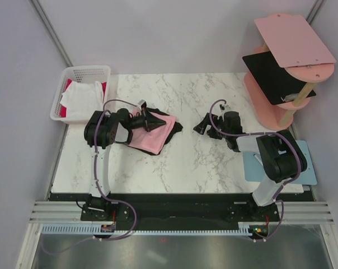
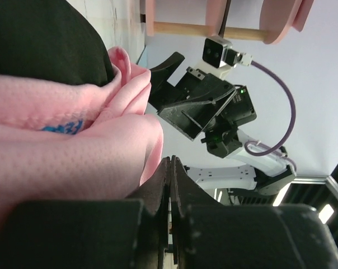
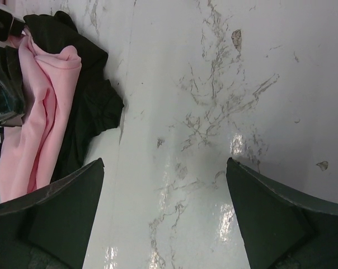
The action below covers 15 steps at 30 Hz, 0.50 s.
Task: Fold and stack the t-shirts
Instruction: Put the neatly folded tshirt into the corner of the board with the left arm
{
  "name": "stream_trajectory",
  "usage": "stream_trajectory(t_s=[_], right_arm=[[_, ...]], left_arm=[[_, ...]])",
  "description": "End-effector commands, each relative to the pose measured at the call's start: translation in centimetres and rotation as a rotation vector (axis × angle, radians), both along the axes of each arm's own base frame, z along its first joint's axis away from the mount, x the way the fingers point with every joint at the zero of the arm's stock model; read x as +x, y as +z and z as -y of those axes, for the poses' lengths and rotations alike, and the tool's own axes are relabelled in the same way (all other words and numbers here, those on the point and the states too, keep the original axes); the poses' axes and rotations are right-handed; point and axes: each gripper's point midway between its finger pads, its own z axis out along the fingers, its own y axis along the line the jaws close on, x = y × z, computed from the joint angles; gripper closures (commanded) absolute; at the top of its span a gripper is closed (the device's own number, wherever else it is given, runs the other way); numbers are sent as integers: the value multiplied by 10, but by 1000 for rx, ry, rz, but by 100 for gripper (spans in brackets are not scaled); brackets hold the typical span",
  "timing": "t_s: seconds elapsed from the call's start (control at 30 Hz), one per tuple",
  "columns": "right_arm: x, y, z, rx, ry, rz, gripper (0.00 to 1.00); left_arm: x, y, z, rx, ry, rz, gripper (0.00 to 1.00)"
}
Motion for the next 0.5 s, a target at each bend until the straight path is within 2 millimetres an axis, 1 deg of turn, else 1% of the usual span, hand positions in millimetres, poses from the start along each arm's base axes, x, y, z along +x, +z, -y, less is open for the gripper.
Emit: stream_trajectory(t_s=[0.0, 0.03, 0.07, 0.1, 0.13, 0.17, 0.2, 0.23, 0.27, 0.3, 0.33, 0.37, 0.4, 0.47], right_arm=[[-16, -34, 7, -53, 3, -120, 2], [-16, -35, 7, -53, 3, -121, 2], [-16, -34, 7, -53, 2, -120, 2], [-16, -34, 7, -51, 2, -119, 2], [-16, -34, 7, -51, 2, -118, 2], [-16, -34, 7, -50, 2, -120, 2], [-16, -35, 7, -52, 2, -120, 2], [-16, -35, 7, -51, 0, -121, 2], [-16, -35, 8, -53, 0, -120, 2], [-17, -36, 7, -52, 0, -121, 2], [-17, -36, 7, -53, 1, -122, 2], [-17, -36, 7, -51, 2, -121, 2], [-17, -36, 7, -50, 1, -122, 2], [-16, -35, 7, -46, -2, -119, 2]], left_arm=[[-24, 19, -1, 39, -49, 136, 98], [-25, 17, -2, 81, -47, 211, 98], [-27, 36, -3, 103, -40, 259, 98], [-28, 37, -4, 138, -25, 269, 98], [-33, 21, -6, 221, -36, 242, 98], [-34, 25, -8, 269, -28, 264, 98], [-22, 47, -9, 336, 26, 346, 98], [-33, 32, -16, 453, -4, 313, 98], [-12, 39, -23, 570, 76, 358, 98], [-11, 51, -27, 650, 88, 423, 98], [-16, 46, -35, 722, 91, 369, 98], [0, 52, -47, 824, 163, 379, 98], [4, 57, -52, 873, 184, 402, 98], [16, 62, -67, 991, 229, 386, 98]])
